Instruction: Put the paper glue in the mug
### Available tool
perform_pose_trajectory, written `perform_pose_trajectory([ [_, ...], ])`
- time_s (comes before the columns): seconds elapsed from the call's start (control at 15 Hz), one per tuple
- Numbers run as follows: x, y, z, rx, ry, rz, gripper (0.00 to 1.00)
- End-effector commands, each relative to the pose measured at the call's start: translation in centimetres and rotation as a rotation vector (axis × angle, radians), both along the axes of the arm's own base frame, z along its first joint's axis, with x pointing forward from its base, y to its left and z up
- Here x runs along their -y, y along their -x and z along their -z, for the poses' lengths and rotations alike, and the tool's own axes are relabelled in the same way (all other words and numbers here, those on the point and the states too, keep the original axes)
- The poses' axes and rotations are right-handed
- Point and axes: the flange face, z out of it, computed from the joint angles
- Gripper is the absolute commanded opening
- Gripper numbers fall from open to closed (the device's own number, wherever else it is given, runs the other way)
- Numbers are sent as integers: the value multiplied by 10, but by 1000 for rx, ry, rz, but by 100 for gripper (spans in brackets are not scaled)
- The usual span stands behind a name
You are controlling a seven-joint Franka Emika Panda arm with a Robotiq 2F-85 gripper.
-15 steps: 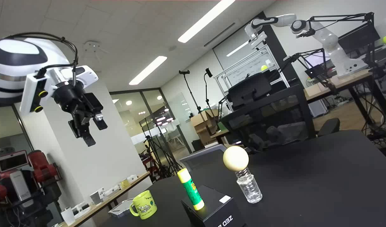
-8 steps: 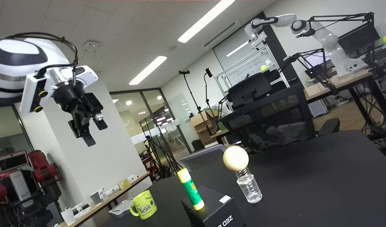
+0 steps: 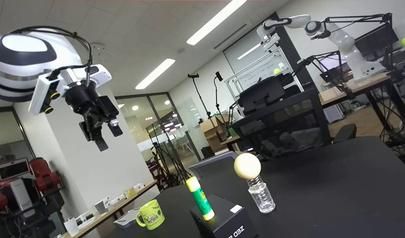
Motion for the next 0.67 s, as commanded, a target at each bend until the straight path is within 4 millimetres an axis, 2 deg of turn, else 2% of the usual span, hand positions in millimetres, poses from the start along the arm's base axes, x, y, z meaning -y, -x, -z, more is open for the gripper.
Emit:
perform_pose_trajectory([
  [0.0,44,-22,19,22,-56,52,100],
  [0.27,71,-46,47,89,-56,183,100],
  [0.6,82,-85,79,121,-25,394,100],
])
